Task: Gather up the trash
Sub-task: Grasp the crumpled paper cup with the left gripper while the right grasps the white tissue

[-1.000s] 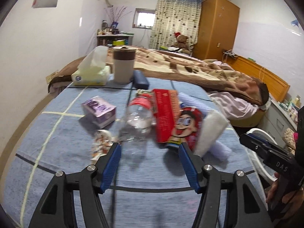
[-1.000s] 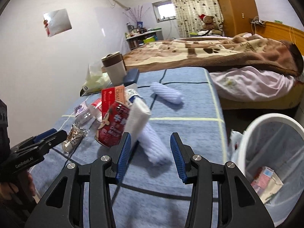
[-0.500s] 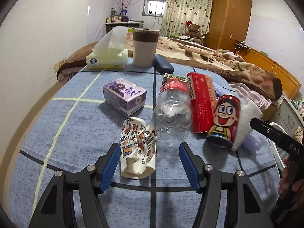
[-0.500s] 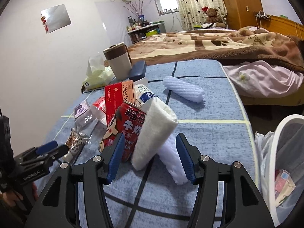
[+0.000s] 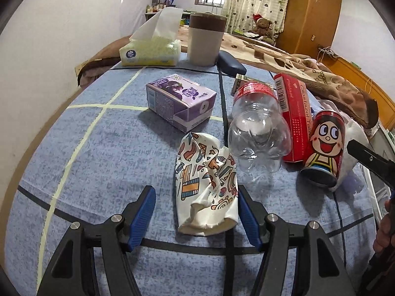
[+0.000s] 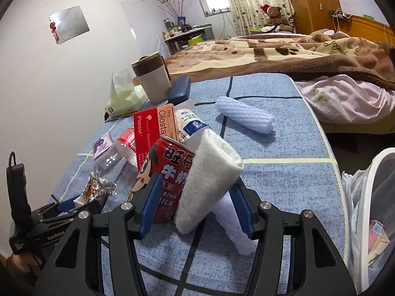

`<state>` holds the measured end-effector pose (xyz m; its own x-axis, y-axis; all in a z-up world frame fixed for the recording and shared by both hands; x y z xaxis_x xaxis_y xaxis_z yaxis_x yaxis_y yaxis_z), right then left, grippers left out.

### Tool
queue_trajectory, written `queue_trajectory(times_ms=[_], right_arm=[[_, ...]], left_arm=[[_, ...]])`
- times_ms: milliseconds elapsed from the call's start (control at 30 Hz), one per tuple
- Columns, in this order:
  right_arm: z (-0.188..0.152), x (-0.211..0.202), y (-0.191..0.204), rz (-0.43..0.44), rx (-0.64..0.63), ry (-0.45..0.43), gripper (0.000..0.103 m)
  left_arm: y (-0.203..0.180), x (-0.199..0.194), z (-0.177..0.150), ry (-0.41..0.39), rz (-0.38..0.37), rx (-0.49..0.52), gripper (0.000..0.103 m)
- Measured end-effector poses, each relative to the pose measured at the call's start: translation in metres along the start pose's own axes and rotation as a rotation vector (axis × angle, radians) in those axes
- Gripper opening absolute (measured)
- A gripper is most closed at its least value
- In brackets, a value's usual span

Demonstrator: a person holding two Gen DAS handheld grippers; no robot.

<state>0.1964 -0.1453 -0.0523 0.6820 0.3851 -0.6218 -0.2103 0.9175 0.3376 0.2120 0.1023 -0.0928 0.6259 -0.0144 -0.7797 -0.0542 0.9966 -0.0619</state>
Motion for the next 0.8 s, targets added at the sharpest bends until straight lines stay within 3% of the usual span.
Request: queue_trajectory(times_ms=[300, 467, 667, 800], right_arm=[[0.0, 0.001, -0.003, 0.008, 0.027, 0.004, 0.04], [-0.002, 0.001, -0.001, 0.002, 0.016, 0.007, 0.033], [-0.004, -0.002, -0.002, 0.007, 0.018, 0.002, 0.02], [-0.005, -0.004, -0.001, 0.006, 0.011, -0.009, 0.017]], left_arm=[[-0.001, 0.004, 0.003, 0.005, -0.011, -0.005, 0.064], [-0.001, 0.004, 0.004, -0.002, -0.018, -0.013, 0.048], [-0.002, -0.001, 0.003, -0.021, -0.016, -0.02, 0.047], [-0.004, -0.008, 0.002, -0.036, -0.017, -0.015, 0.047]])
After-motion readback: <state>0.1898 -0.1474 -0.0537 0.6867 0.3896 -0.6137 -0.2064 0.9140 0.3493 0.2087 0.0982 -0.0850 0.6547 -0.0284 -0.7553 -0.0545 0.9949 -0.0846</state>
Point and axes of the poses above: each gripper's, at about its wrist camera, not at the fingertips, and x roughly the way its jaws point, y to its left, z to its top, the point moved 1 cm from there along x, roughly the way its jaws point, and after that the axes turned 4 degrees about z, right-handed, at the moved point
